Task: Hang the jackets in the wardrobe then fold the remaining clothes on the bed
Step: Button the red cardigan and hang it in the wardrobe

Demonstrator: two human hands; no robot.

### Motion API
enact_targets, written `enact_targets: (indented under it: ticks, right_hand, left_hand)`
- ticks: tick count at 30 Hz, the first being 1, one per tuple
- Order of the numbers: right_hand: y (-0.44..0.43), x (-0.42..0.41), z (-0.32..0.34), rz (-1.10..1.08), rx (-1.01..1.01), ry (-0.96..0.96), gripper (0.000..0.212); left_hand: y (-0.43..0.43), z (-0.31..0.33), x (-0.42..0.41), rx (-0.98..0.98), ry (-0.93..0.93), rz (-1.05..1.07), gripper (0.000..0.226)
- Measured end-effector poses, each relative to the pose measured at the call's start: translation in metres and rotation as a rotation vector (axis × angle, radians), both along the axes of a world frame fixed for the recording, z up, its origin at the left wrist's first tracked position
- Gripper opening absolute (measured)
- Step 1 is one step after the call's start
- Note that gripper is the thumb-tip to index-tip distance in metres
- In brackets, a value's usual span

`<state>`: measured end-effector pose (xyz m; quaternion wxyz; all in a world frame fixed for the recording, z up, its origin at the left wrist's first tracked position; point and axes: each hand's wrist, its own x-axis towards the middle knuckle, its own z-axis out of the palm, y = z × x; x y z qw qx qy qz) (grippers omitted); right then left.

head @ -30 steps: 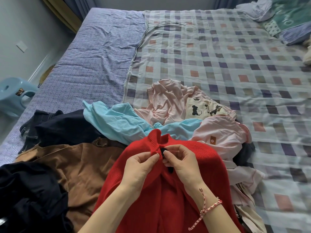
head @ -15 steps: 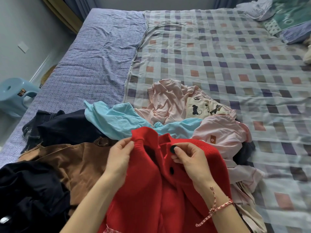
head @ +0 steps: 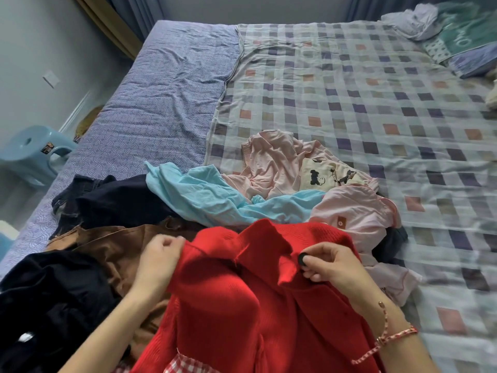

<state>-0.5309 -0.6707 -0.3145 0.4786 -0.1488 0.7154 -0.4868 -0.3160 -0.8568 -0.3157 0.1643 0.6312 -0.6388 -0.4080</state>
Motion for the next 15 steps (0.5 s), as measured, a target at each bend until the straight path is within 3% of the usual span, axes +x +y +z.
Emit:
enact_targets:
  ticks: [4, 7, 11, 15]
  right_hand:
    - [0.005, 0.025, -0.001, 0.079, 0.01, -0.079, 0.016]
    - [0.004, 0.042, -0.002, 0.132, 0.01, -0.046, 0.022]
    - [0.007, 0.062, -0.001, 0.144, -0.019, -0.024, 0.023]
    - [0.005, 0.08, -0.004, 0.101, -0.082, -0.033, 0.017]
  left_hand:
    - [0.055, -0.019, 0.008, 0.305, 0.146, -0.068, 0.027]
    - [0.079, -0.021, 0.005, 0.291, 0.2, -0.103, 0.006]
    - [0.1, -0.02, 0.005, 0.086, 0.183, -0.166, 0.009]
    - [0.116, -0.013, -0.001, 0.31, 0.379, -0.178, 0.022]
